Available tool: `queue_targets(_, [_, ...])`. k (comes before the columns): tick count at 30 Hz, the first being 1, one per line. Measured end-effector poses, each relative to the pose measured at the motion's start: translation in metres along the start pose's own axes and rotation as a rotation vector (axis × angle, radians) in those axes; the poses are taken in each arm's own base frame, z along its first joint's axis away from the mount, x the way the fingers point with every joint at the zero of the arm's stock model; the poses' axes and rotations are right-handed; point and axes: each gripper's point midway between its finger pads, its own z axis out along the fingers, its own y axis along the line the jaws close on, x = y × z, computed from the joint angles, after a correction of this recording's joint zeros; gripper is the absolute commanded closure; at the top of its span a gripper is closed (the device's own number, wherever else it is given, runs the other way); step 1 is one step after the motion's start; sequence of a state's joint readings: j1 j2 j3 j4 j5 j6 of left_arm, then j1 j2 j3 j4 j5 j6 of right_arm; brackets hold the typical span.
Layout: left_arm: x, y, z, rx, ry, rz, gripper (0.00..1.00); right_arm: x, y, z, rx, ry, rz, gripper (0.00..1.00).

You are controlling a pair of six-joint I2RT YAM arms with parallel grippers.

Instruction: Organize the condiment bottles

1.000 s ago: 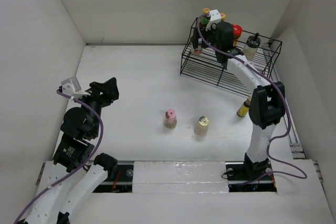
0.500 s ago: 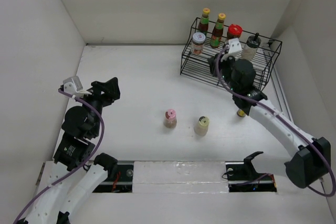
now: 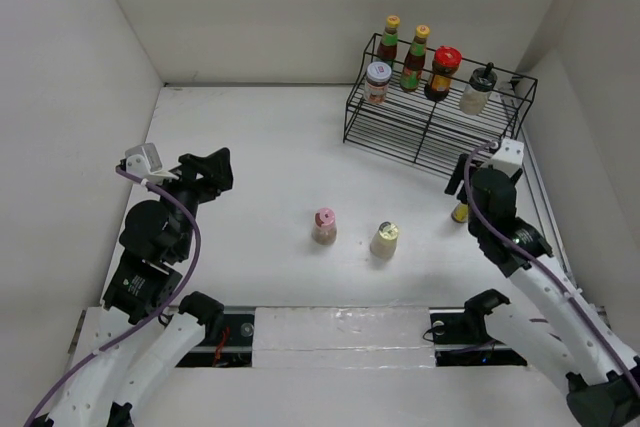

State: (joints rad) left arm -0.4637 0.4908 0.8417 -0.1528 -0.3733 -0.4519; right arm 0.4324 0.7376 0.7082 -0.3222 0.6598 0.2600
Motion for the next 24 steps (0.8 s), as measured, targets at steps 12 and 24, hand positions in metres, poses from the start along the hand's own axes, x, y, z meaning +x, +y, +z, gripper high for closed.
queue_targets(12, [-0.001, -0.001, 0.0, 0.005, -0.003, -0.002, 0.28, 0.049, -0.045, 0.04, 0.17, 0.181, -0.039, 0.33])
queue_targets(24, [-0.001, -0.001, 0.0, 0.005, -0.003, -0.002, 0.28, 0.072, -0.045, 0.058, 0.106, 0.251, -0.009, 0.54])
